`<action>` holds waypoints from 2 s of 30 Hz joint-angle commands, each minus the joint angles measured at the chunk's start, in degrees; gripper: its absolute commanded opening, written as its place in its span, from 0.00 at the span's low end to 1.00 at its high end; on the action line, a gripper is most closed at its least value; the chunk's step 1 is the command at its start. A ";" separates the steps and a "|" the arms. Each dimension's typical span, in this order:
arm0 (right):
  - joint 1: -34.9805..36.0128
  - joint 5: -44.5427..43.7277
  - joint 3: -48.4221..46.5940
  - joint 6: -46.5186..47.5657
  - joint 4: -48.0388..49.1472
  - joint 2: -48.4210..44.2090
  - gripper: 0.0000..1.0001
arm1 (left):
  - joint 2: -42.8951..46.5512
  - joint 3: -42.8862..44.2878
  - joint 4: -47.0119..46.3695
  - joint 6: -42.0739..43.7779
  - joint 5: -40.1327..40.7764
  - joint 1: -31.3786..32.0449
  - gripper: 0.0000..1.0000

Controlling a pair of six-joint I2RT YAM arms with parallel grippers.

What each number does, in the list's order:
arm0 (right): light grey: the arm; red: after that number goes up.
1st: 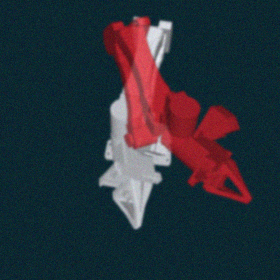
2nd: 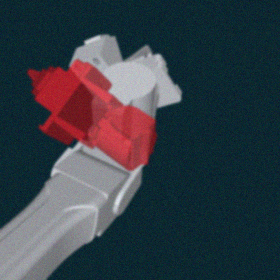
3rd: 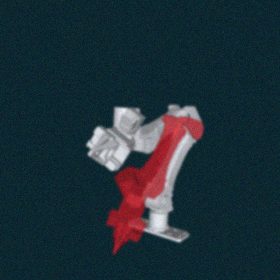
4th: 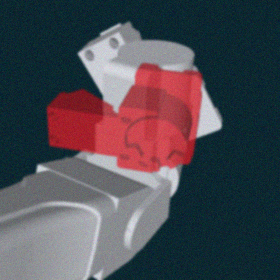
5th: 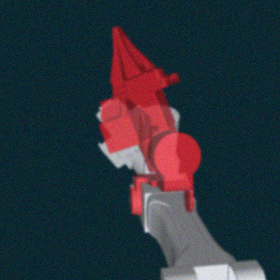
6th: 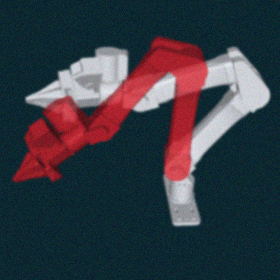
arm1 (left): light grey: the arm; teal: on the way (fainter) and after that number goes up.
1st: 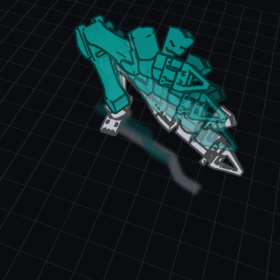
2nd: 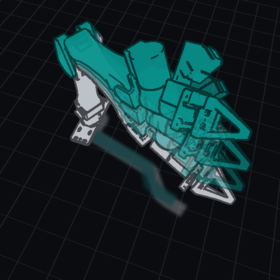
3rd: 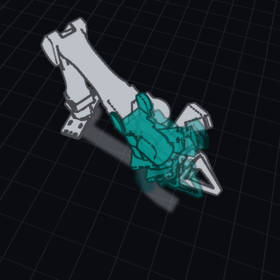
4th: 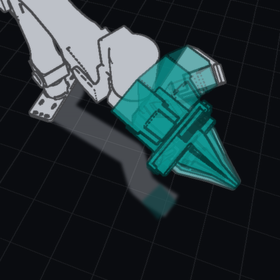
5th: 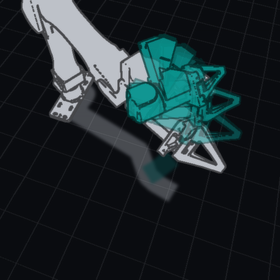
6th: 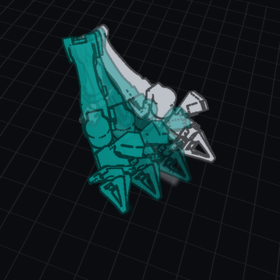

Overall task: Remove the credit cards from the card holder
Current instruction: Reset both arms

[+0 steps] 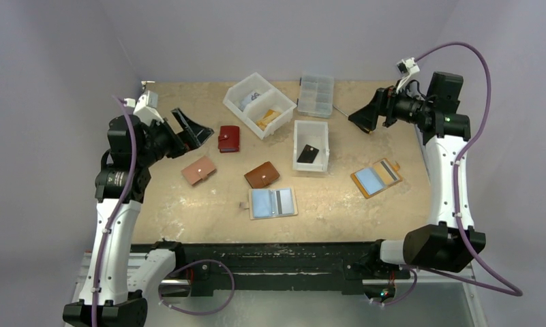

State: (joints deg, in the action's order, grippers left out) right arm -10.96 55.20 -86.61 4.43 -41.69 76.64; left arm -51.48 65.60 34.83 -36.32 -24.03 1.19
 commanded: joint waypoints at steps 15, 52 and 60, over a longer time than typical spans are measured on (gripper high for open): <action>-2.64 3.01 1.67 -0.43 1.56 -5.17 0.99 | 4.20 -3.01 -0.37 1.14 -2.79 -0.15 0.99; -5.01 4.21 4.57 -2.21 3.57 -4.83 0.99 | 5.29 -5.36 1.55 1.24 -1.96 -0.14 0.99; -6.35 4.21 5.52 -2.45 3.81 -5.12 0.99 | 3.84 -6.49 -0.53 1.07 -3.00 -0.15 0.99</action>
State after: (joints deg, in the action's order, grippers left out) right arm -16.40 59.31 -81.49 2.76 -39.24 72.60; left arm -47.22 59.51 37.52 -36.18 -25.50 1.19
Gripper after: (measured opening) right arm 0.987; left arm 0.990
